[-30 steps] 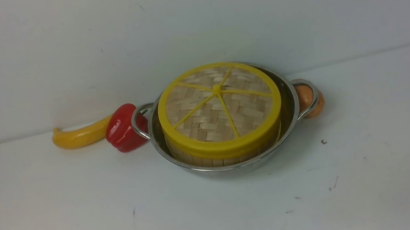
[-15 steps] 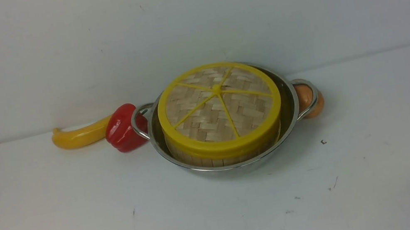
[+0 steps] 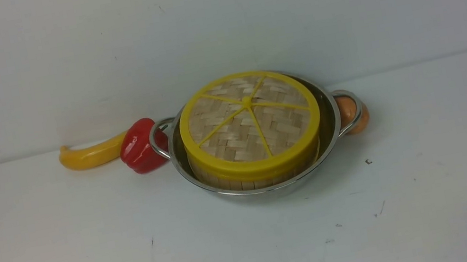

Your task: Place the steamer in the pot on the white table, and put the lid on the steamer.

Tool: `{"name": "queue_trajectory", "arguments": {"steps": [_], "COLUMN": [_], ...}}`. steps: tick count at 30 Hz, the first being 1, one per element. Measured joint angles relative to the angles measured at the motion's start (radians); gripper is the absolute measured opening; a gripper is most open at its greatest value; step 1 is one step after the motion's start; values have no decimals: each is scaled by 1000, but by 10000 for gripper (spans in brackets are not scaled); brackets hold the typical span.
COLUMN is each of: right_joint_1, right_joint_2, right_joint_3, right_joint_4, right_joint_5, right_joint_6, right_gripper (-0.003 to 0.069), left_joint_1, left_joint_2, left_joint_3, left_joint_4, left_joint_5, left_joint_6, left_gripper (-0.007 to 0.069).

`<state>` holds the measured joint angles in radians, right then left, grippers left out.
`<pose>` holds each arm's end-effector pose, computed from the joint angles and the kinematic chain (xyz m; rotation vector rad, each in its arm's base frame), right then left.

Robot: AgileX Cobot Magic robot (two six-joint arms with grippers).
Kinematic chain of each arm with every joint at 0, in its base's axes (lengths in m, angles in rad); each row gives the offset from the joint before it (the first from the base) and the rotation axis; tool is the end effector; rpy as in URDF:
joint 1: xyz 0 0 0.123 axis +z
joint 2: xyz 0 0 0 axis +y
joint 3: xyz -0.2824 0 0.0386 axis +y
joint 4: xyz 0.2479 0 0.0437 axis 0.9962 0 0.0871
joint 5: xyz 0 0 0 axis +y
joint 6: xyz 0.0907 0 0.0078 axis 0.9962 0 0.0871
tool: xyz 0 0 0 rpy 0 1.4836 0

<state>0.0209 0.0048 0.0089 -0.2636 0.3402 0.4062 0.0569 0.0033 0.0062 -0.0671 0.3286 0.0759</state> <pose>0.0541 -0.0068 0.1802 0.1854 1.8164 0.0461 0.0542 0.0011 0.1812 -0.0252 1.8209 0.0293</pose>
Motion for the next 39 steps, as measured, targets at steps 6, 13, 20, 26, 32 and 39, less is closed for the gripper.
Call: {"name": "queue_trajectory", "arguments": {"steps": [6,13,20,26,32,39], "right_joint_1": [0,0,0,0,0,0], "right_joint_2": [0,0,0,0,0,0], "right_joint_3": [0,0,0,0,0,0], "right_joint_4": [10,31,129,140,140,140], "right_joint_5": [0,0,-2,-3,-3,-3], "right_joint_6": [0,-18,-178,-203,-204,-204], "right_gripper": [242,242,242,242,242,242], "left_joint_1": [0,0,0,0,0,0], "left_joint_2": [0,0,0,0,0,0], "left_joint_3": [0,0,0,0,0,0], "left_joint_4": [0,0,0,0,0,0], "left_joint_5": [0,0,0,0,0,0], "left_joint_6": [0,0,0,0,0,0], "left_gripper": [416,416,416,416,416,416]}}
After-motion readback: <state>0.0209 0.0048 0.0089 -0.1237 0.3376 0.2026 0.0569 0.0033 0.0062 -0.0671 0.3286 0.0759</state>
